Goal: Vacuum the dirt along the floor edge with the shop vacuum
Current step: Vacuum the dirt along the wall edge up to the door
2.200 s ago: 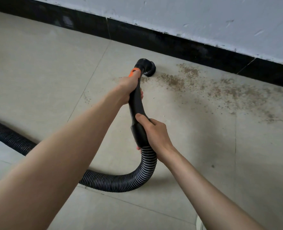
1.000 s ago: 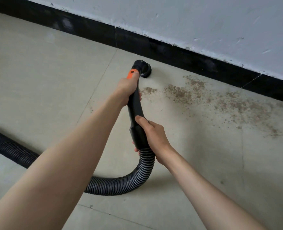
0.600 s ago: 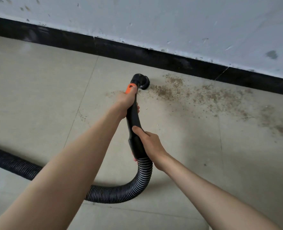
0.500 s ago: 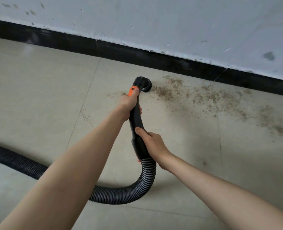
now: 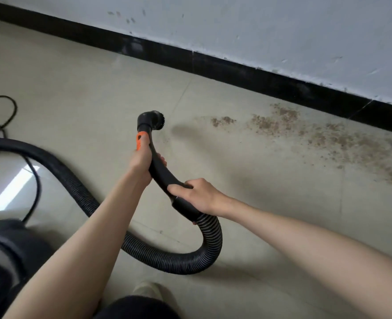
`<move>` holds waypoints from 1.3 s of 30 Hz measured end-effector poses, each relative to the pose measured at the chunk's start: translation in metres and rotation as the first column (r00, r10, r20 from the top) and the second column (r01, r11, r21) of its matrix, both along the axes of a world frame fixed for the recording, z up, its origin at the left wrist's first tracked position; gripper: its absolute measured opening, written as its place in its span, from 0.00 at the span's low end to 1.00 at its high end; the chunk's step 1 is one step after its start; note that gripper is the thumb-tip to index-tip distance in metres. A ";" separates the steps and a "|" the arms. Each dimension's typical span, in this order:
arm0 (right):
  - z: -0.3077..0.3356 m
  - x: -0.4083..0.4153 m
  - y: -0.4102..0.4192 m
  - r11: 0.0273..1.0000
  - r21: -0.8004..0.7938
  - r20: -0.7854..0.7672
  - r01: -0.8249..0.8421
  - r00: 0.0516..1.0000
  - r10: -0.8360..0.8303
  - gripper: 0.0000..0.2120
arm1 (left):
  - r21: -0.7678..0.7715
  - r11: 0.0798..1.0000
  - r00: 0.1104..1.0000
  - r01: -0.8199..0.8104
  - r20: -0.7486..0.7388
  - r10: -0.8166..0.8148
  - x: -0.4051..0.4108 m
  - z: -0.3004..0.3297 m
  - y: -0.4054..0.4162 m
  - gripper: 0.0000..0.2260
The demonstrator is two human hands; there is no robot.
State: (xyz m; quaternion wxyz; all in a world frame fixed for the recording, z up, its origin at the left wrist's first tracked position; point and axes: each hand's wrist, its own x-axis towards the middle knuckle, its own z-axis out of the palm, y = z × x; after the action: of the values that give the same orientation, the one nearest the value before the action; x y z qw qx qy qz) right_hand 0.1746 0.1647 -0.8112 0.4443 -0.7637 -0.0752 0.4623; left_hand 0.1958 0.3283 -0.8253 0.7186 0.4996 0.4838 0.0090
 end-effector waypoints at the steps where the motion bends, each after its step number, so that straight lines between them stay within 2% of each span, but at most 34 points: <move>1: -0.001 -0.001 0.001 0.999 -0.010 0.017 -0.043 0.999 0.043 0.22 | -0.010 0.999 0.999 -0.034 0.001 0.034 -0.007 -0.002 0.003 0.17; 4: -0.007 -0.007 0.005 0.996 -0.024 0.007 -0.086 0.996 0.086 0.27 | -0.034 0.998 0.998 -0.057 -0.014 0.056 -0.021 -0.007 0.008 0.16; 8: -0.015 -0.016 0.007 0.999 -0.033 -0.048 -0.021 0.999 0.019 0.26 | -0.061 0.998 0.996 0.011 -0.083 -0.016 -0.021 -0.012 0.002 0.17; 15: -0.007 -0.016 -0.002 0.997 -0.012 -0.095 0.075 0.993 -0.076 0.22 | -0.035 0.991 0.985 0.128 -0.111 -0.131 -0.005 -0.005 -0.008 0.18; 20: -0.020 -0.041 -0.024 0.998 -0.066 -0.041 -0.014 0.999 0.011 0.23 | -0.053 0.998 0.990 0.039 -0.134 -0.046 -0.037 -0.016 -0.028 0.18; 24: -0.022 -0.047 -0.037 0.997 -0.070 -0.036 -0.015 0.999 0.012 0.27 | -0.057 0.998 0.994 0.003 -0.109 -0.010 -0.049 -0.021 -0.040 0.16; 26: -0.019 -0.041 -0.040 0.998 -0.057 -0.038 0.005 0.999 -0.007 0.22 | -0.055 0.998 0.995 0.019 -0.095 -0.024 -0.041 -0.019 -0.042 0.15; 32: -0.006 -0.012 -0.042 0.992 -0.032 -0.097 0.122 0.987 -0.125 0.19 | -0.048 0.995 0.993 0.085 -0.073 -0.089 0.001 -0.015 -0.045 0.14; 39: -0.009 0.014 -0.055 0.970 -0.079 -0.087 0.232 0.967 -0.239 0.22 | -0.053 0.981 0.978 0.187 -0.084 -0.191 0.039 -0.016 -0.062 0.18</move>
State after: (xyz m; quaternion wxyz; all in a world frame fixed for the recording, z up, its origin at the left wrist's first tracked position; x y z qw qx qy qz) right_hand 0.1884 0.1102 -0.8201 0.4729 -0.7588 0.0531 0.4447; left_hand 0.2344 0.2662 -0.8411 0.7049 0.5271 0.4655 -0.0926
